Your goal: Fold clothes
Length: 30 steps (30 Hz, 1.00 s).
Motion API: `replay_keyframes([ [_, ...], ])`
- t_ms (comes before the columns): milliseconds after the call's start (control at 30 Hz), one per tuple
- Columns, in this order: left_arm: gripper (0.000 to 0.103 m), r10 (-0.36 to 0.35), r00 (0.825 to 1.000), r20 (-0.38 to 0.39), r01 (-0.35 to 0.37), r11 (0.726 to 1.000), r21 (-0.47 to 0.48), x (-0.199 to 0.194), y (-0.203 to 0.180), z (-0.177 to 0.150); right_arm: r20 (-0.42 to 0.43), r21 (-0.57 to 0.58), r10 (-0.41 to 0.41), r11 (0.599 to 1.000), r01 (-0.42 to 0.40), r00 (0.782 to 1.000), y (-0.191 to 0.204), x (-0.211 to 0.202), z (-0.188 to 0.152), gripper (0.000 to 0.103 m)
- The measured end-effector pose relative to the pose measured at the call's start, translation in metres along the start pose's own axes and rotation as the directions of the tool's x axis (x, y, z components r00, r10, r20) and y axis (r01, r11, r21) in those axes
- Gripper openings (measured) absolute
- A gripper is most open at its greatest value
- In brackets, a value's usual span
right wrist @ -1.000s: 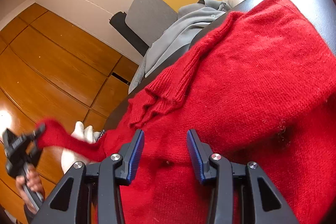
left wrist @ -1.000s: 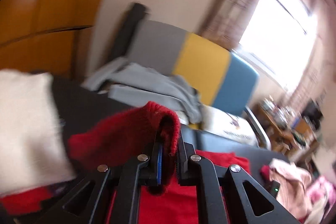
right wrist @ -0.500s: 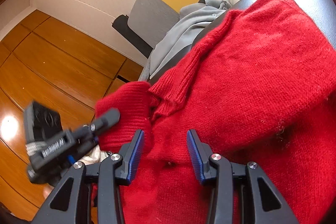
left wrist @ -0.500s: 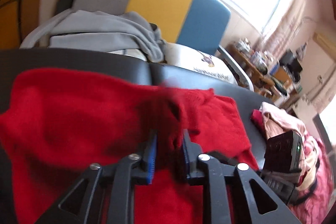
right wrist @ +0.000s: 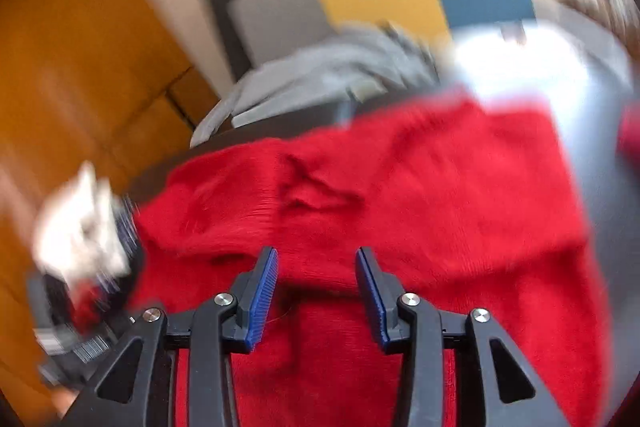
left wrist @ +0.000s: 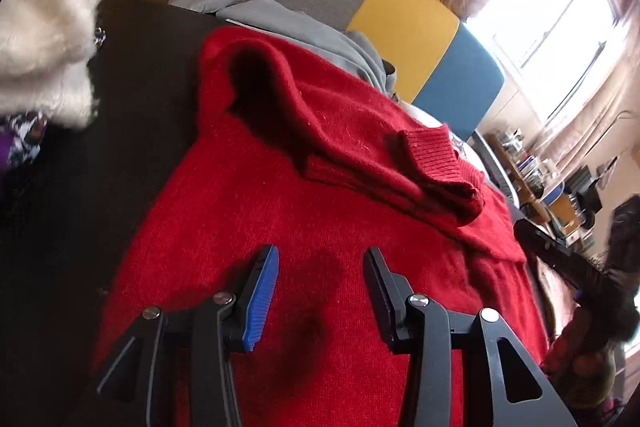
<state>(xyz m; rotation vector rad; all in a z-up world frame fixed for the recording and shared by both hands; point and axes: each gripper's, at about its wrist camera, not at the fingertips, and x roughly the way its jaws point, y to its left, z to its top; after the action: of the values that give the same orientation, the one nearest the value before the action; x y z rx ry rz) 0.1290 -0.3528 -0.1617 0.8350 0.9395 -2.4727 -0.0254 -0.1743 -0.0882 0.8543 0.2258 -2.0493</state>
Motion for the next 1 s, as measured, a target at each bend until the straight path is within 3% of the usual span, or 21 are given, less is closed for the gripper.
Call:
replay_keyframes([
  [33,0.046,0.001,1.000,0.004,-0.001,1.000,0.009,0.000,-0.001,-0.001,0.019,-0.124,-0.047,0.991,0.049,0.999,0.024,-0.001,-0.001,0.042],
  [133,0.051,-0.002,1.000,0.013,0.001,1.000,0.031,0.001,-0.004,-0.004,0.059,-0.324,-0.116,0.937,0.129,0.991,0.061,0.008,-0.008,0.042],
  [367,0.052,-0.071,0.997,0.023,0.071,0.997,-0.018,0.001,0.006,-0.005,0.023,-0.479,-0.160,0.865,0.152,0.987,0.084,0.059,0.002,0.040],
  [433,0.053,-0.075,0.997,0.026,0.075,0.997,-0.017,0.000,0.007,-0.005,-0.037,-0.479,-0.125,0.873,0.092,0.992,0.085,0.067,0.010,0.028],
  [467,0.053,-0.076,0.997,0.027,0.076,0.997,-0.016,0.000,0.007,-0.006,-0.070,-0.477,-0.104,0.877,0.058,0.992,0.086,0.072,0.014,0.008],
  [567,0.055,-0.085,0.996,0.030,0.085,0.996,-0.016,-0.002,0.008,-0.007,-0.118,-0.329,-0.001,0.944,-0.038,0.993,0.070,0.065,0.035,0.008],
  [733,0.055,-0.099,0.995,0.033,0.100,0.995,-0.025,-0.004,0.009,-0.007,-0.116,-0.048,0.089,0.994,-0.095,0.989,0.025,0.049,0.070,0.008],
  [867,0.055,-0.105,0.994,0.035,0.106,0.994,-0.028,-0.005,0.011,-0.007,-0.009,0.201,0.139,0.970,-0.135,0.990,-0.030,0.021,0.089,0.008],
  [1000,0.055,-0.104,0.994,0.034,0.105,0.994,-0.026,-0.006,0.011,-0.007,0.026,0.386,0.125,0.914,-0.125,0.992,-0.086,0.010,0.074,0.008],
])
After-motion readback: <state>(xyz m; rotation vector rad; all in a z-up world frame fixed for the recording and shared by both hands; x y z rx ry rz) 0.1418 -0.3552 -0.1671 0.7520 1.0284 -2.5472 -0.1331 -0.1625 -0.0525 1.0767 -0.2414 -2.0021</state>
